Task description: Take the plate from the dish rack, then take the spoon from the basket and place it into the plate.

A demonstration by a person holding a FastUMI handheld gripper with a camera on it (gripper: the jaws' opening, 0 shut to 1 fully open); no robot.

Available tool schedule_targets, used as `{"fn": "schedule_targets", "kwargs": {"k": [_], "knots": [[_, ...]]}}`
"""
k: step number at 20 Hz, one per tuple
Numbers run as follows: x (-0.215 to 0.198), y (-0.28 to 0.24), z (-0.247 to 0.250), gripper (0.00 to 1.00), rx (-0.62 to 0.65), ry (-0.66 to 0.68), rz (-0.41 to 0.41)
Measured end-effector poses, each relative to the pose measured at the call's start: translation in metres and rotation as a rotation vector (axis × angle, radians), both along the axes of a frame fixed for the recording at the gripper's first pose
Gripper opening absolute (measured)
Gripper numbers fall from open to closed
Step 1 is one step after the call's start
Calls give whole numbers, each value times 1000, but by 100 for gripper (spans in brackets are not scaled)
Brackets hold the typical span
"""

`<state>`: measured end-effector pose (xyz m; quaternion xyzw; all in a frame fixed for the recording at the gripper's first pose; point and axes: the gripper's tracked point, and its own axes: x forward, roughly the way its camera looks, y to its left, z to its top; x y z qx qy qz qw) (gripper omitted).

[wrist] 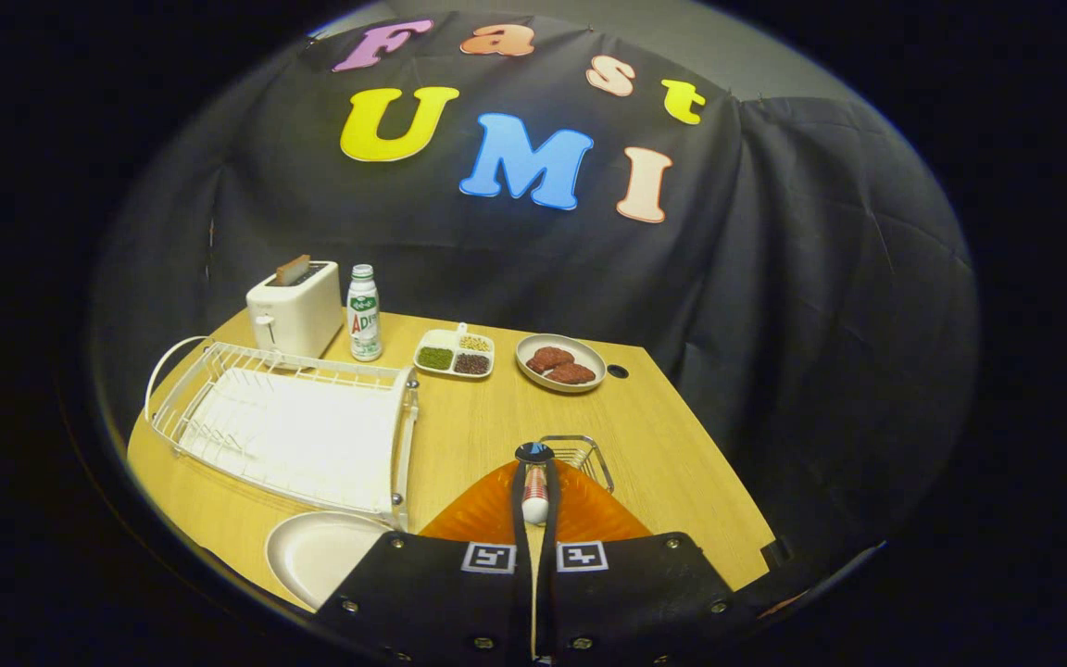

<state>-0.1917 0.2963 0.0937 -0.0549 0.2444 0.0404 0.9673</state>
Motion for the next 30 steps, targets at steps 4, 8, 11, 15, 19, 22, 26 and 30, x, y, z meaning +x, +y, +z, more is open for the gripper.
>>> {"fn": "schedule_targets", "kwargs": {"k": [4, 8, 11, 15, 19, 22, 26, 30], "knots": [[-31, 36, 24, 2, 32, -34, 83], [-76, 75, 21, 2, 77, -9, 187], [-111, 95, 7, 2, 74, 34, 268], [-142, 113, -15, 2, 65, 73, 344], [-150, 121, -41, 2, 64, 92, 363], [-148, 127, -62, 2, 55, 118, 371], [-138, 131, -81, 2, 44, 142, 370], [-133, 130, -95, 2, 48, 180, 340]]}}
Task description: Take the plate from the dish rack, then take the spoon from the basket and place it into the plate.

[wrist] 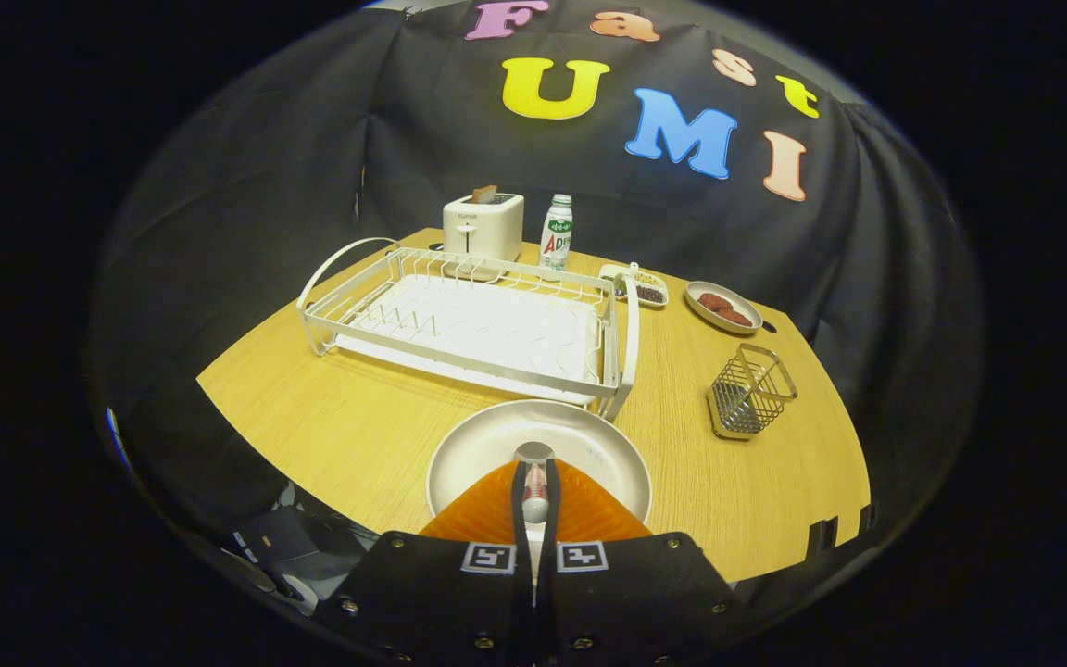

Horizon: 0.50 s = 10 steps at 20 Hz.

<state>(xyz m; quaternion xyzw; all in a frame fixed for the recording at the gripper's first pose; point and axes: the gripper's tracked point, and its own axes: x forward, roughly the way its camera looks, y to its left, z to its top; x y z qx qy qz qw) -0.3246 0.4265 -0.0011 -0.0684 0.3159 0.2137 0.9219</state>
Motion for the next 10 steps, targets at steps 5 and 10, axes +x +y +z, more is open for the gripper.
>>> {"fn": "schedule_targets", "kwargs": {"k": [5, 10], "knots": [[5, -2, -16, 12, -2, 40, -24], [8, -9, -28, 27, 9, 88, -66]]}}
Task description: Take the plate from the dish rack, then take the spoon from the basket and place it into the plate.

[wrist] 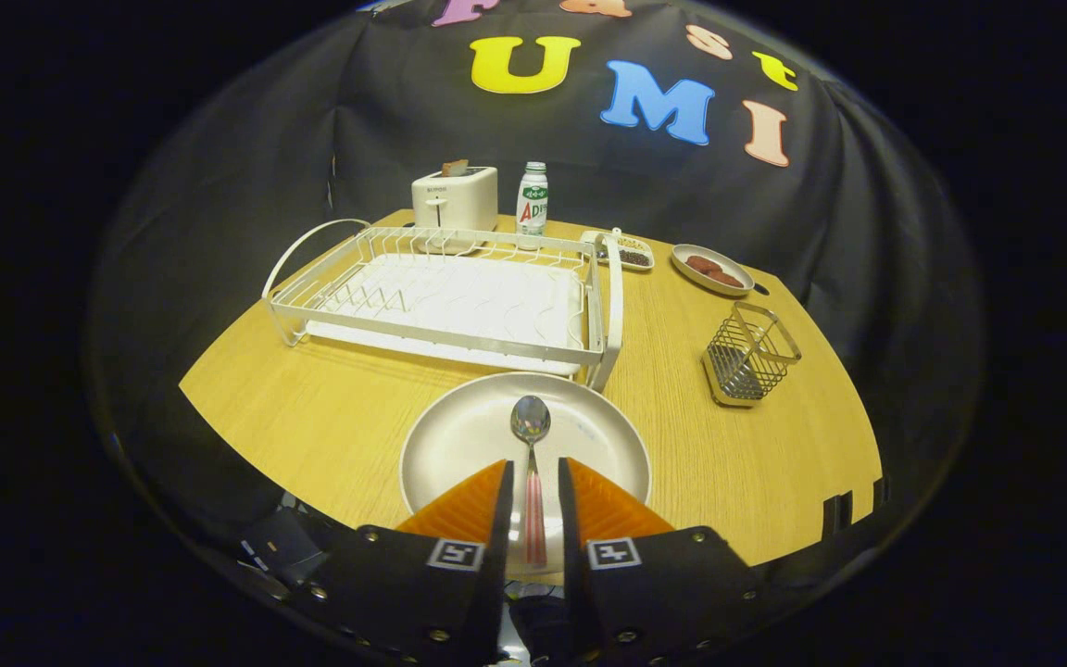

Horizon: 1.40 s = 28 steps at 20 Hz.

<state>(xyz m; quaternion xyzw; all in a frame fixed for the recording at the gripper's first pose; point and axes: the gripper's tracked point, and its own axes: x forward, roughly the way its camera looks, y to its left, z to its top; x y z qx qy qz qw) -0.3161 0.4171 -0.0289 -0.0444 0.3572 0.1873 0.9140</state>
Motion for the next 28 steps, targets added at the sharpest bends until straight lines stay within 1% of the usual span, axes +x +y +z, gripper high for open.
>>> {"fn": "schedule_targets", "kwargs": {"k": [1, 6, 10, 15, 18, 20, 22, 23, 28], "knots": [[2, -2, 1, 35, -1, 3, -5], [17, -7, 19, 36, 9, -31, -29], [31, -13, 49, 36, 23, -93, -41], [47, -26, 85, 35, 60, -156, -87], [54, -28, 95, 37, 74, -174, -99], [58, -31, 98, 58, 80, -181, -104], [59, -33, 100, 100, 90, -179, -107], [62, -30, 101, 97, 104, -180, -103], [83, -36, 119, 97, 131, -223, -114]]}}
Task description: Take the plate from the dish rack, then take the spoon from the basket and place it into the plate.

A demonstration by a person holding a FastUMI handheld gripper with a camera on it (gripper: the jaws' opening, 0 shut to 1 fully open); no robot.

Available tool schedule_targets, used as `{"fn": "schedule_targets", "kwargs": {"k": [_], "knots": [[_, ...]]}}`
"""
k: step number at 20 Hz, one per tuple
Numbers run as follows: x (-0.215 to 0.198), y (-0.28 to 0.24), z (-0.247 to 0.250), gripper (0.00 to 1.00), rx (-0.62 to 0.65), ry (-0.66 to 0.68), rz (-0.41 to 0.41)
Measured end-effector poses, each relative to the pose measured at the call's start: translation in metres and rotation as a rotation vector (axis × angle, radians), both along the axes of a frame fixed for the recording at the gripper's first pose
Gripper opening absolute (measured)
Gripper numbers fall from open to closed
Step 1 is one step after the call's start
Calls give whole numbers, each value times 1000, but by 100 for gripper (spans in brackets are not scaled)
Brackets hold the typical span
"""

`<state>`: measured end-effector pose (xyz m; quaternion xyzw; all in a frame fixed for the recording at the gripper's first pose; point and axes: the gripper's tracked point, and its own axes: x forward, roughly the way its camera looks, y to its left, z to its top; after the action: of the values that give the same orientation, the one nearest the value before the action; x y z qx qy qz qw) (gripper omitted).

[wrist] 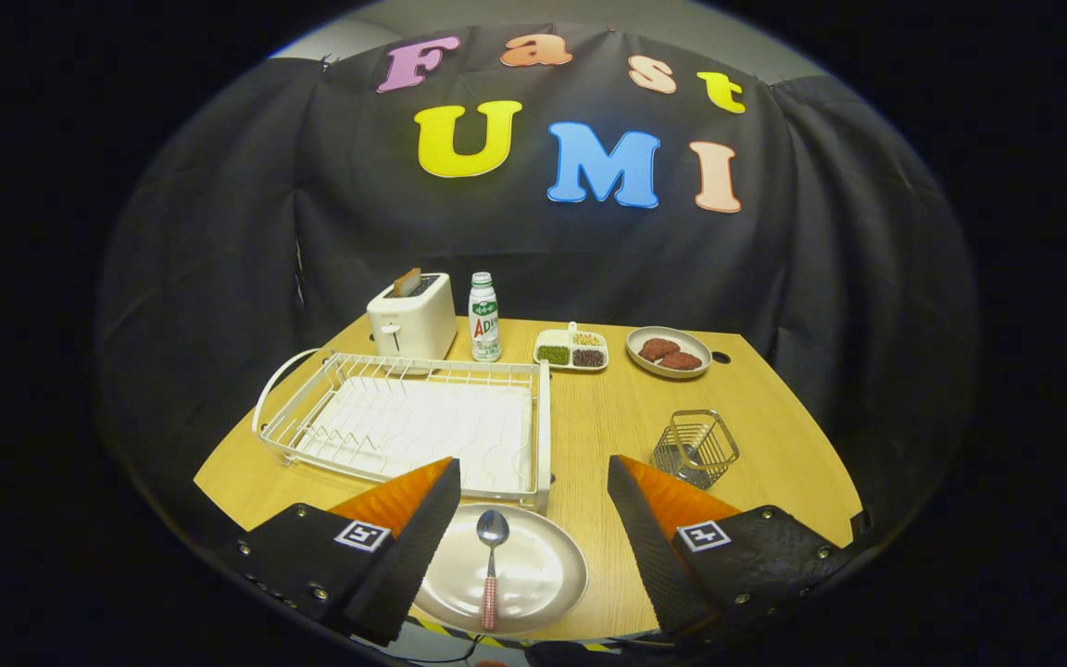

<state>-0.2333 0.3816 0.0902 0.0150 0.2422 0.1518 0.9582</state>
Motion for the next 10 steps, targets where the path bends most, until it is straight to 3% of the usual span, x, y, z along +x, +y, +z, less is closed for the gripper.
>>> {"fn": "schedule_targets", "kwargs": {"k": [10], "knots": [[92, -38, 119, 97, 89, -270, -79]]}}
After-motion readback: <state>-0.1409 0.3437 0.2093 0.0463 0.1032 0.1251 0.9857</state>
